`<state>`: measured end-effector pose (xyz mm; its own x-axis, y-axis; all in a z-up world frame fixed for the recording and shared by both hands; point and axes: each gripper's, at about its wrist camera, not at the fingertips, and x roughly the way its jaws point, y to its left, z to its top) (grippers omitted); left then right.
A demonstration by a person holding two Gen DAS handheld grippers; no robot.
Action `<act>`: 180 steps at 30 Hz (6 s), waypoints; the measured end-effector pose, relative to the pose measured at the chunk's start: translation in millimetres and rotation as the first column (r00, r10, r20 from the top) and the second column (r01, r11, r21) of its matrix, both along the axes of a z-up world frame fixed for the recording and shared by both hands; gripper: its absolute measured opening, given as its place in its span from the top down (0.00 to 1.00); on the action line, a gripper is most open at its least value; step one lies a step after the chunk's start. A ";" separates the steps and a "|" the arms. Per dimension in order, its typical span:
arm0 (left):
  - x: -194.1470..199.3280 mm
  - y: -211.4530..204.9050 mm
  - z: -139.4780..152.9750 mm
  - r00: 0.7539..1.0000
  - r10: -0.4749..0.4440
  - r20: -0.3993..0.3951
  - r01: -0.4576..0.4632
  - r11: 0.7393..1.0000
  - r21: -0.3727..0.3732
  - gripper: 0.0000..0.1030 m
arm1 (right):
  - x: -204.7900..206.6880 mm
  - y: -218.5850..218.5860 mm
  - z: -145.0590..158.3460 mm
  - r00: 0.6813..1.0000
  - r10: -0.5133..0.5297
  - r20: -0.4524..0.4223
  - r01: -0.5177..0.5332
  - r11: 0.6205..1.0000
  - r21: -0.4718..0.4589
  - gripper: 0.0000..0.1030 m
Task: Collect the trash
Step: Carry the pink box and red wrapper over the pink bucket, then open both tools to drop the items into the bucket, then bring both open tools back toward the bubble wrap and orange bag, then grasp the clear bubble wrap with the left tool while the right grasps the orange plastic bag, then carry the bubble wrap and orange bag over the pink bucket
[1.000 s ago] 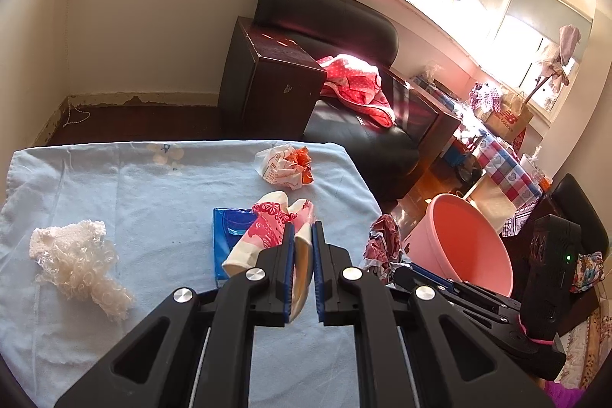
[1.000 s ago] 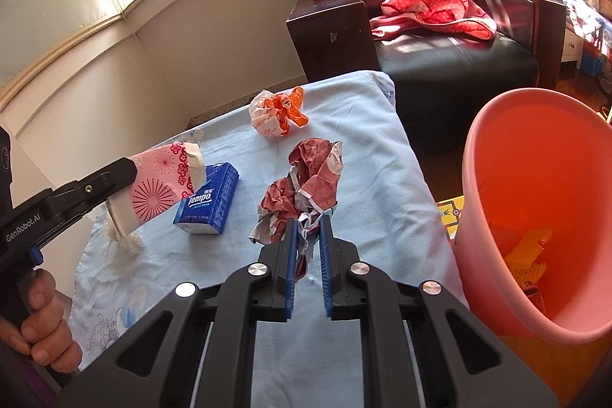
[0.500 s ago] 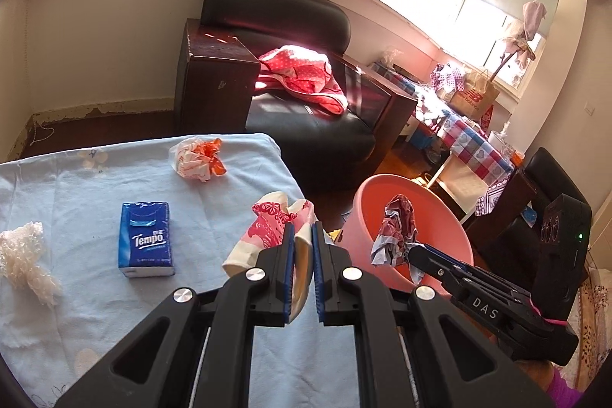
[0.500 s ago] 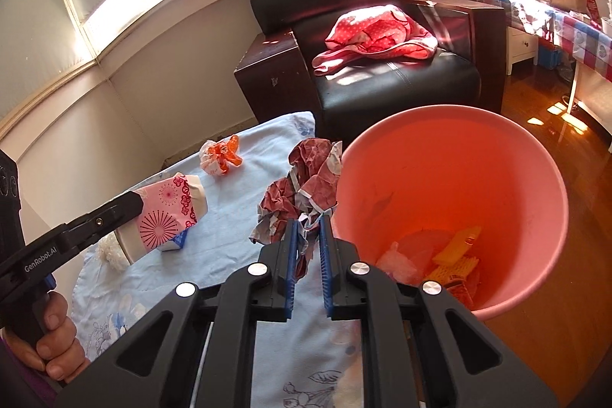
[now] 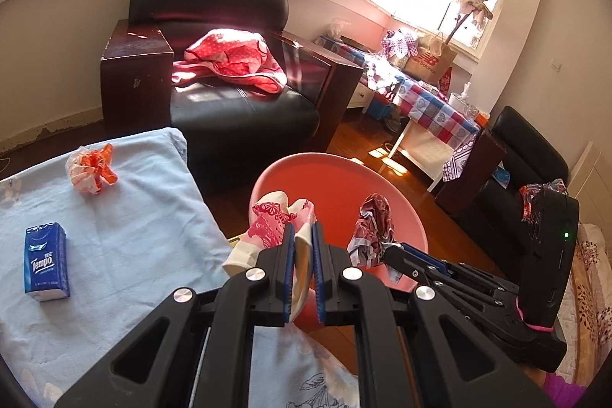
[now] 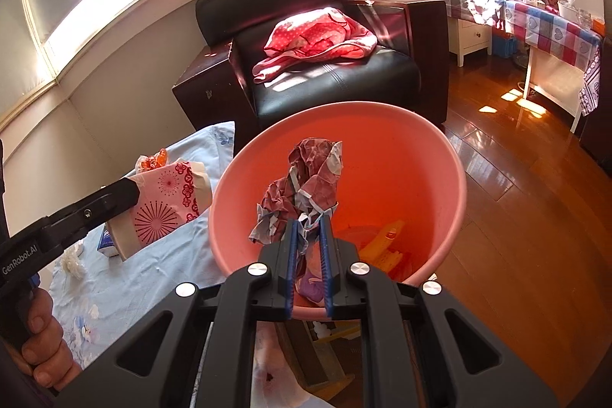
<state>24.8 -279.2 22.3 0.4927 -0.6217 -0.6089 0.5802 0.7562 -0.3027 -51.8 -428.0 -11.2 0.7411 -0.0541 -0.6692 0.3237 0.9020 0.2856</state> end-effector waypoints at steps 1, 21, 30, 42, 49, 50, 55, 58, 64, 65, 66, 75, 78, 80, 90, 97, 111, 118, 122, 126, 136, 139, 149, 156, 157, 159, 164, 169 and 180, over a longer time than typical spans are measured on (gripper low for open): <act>-0.1 -6.0 -2.3 1.000 -0.011 -0.003 0.011 1.000 0.004 0.92 | -0.6 -1.8 -0.9 1.000 -0.004 -0.004 0.004 1.000 -0.003 0.89; 10.3 -33.2 -28.8 0.996 -0.073 -0.051 0.074 0.997 0.028 0.77 | 8.6 -15.7 -23.4 0.994 -0.043 -0.097 0.045 0.999 0.021 0.88; 6.3 -20.4 -20.7 0.998 -0.055 -0.023 0.055 0.998 0.002 0.66 | 4.6 -17.3 -21.6 0.994 -0.057 -0.091 0.058 0.998 0.008 0.81; 2.8 13.6 -12.8 1.000 0.027 -0.010 -0.027 1.000 -0.002 0.51 | 6.0 10.5 -7.3 0.999 0.011 -0.049 -0.012 1.000 -0.025 0.81; 1.5 48.6 -9.3 0.994 0.111 0.004 -0.111 0.994 0.018 0.50 | 13.4 35.3 -3.4 0.996 0.080 -0.039 -0.081 0.996 -0.023 0.81; 1.0 54.2 -9.4 0.992 0.125 0.007 -0.125 0.992 0.024 0.49 | 14.8 39.0 -3.1 0.995 0.091 -0.036 -0.092 0.996 -0.020 0.81; -3.5 88.7 -10.4 0.977 0.209 0.032 -0.210 0.977 0.044 0.49 | 22.1 62.1 -1.5 0.988 0.149 -0.030 -0.149 0.989 -0.002 0.81; -6.6 109.6 -11.6 0.965 0.260 0.039 -0.261 0.964 0.051 0.49 | 25.5 75.0 0.1 0.983 0.183 -0.029 -0.183 0.983 -0.001 0.81; -17.3 155.5 -16.8 0.930 0.364 0.045 -0.367 0.927 0.081 0.49 | 29.5 98.6 4.0 0.971 0.236 -0.024 -0.236 0.972 0.001 0.81; -20.0 162.4 -16.9 0.923 0.381 0.042 -0.384 0.919 0.086 0.49 | 30.6 102.3 4.9 0.970 0.244 -0.022 -0.244 0.970 0.003 0.81; -23.0 170.9 -17.4 0.916 0.398 0.041 -0.401 0.912 0.088 0.49 | 31.2 105.8 5.8 0.967 0.252 -0.019 -0.252 0.968 0.007 0.81; -52.7 248.7 -22.8 0.820 0.571 0.029 -0.571 0.814 0.107 0.46 | 33.6 139.3 12.4 0.940 0.342 0.002 -0.342 0.939 0.022 0.81; -60.2 273.3 -26.5 0.778 0.628 0.016 -0.626 0.772 0.109 0.44 | 33.3 149.9 14.0 0.928 0.372 0.000 -0.372 0.928 0.018 0.81; -63.1 289.2 -29.8 0.751 0.661 0.003 -0.657 0.746 0.110 0.44 | 34.2 155.5 13.6 0.922 0.386 -0.005 -0.386 0.922 0.018 0.81; -40.1 313.8 -45.0 0.682 0.717 -0.145 -0.719 0.694 0.045 0.44 | 46.2 174.0 -1.3 0.894 0.445 -0.049 -0.444 0.895 0.035 0.81; 6.4 298.4 -65.9 0.639 0.744 -0.195 -0.746 0.661 0.080 0.44 | 65.4 177.5 -7.0 0.889 0.453 -0.060 -0.452 0.891 0.036 0.81; 39.3 315.5 -94.5 0.555 0.779 -0.293 -0.797 0.598 0.081 0.75 | 120.3 185.4 -10.8 0.874 0.480 -0.074 -0.480 0.877 0.020 0.81; 28.2 314.9 -89.7 0.616 0.754 -0.229 -0.758 0.647 0.089 0.78 | 156.5 184.5 -9.8 0.877 0.477 -0.058 -0.477 0.879 0.027 0.81; 25.5 315.8 -89.0 0.643 0.737 -0.206 -0.739 0.668 0.086 0.78 | 185.5 181.5 -8.1 0.882 0.470 -0.044 -0.467 0.882 0.055 0.81; 26.0 314.6 -87.5 0.672 0.718 -0.178 -0.718 0.692 0.079 0.78 | 214.9 184.5 -5.2 0.884 0.466 -0.031 -0.463 0.883 0.069 0.81; 27.9 315.2 -93.3 0.706 0.685 -0.182 -0.686 0.725 0.068 0.78 | 277.7 182.9 -10.5 0.901 0.432 -0.034 -0.430 0.901 0.058 0.72; 28.6 318.4 -95.9 0.706 0.683 -0.189 -0.685 0.726 0.063 0.78 | 287.0 177.7 -22.2 0.907 0.416 -0.062 -0.412 0.908 0.072 0.71; 29.6 320.1 -96.4 0.714 0.673 -0.191 -0.677 0.734 0.054 0.78 | 267.9 180.0 -32.7 0.875 0.484 -0.006 -0.477 0.863 0.166 0.70; 27.4 320.1 -95.3 0.714 0.675 -0.189 -0.678 0.733 0.057 0.78 | 254.0 189.8 -35.4 0.857 0.516 0.001 -0.511 0.848 0.140 0.70; 27.6 319.9 -95.2 0.714 0.675 -0.188 -0.678 0.733 0.058 0.78 | 252.9 189.7 -35.3 0.860 0.511 0.000 -0.506 0.852 0.138 0.70; 27.7 320.3 -95.0 0.715 0.673 -0.187 -0.676 0.734 0.058 0.78 | 250.2 189.9 -34.3 0.863 0.505 0.003 -0.501 0.855 0.131 0.77; 25.8 317.8 -91.4 0.720 0.671 -0.174 -0.673 0.737 0.057 0.78 | 241.3 189.1 -31.9 0.866 0.501 0.002 -0.497 0.859 0.121 0.82; 18.6 314.2 -83.0 0.733 0.664 -0.146 -0.665 0.745 0.052 0.78 | 219.9 178.8 -25.9 0.877 0.481 0.024 -0.479 0.866 0.146 0.89; 4.5 292.0 -60.6 0.777 0.622 -0.095 -0.622 0.783 0.032 0.78 | 147.2 141.6 -5.8 0.906 0.418 0.070 -0.423 0.891 0.162 0.90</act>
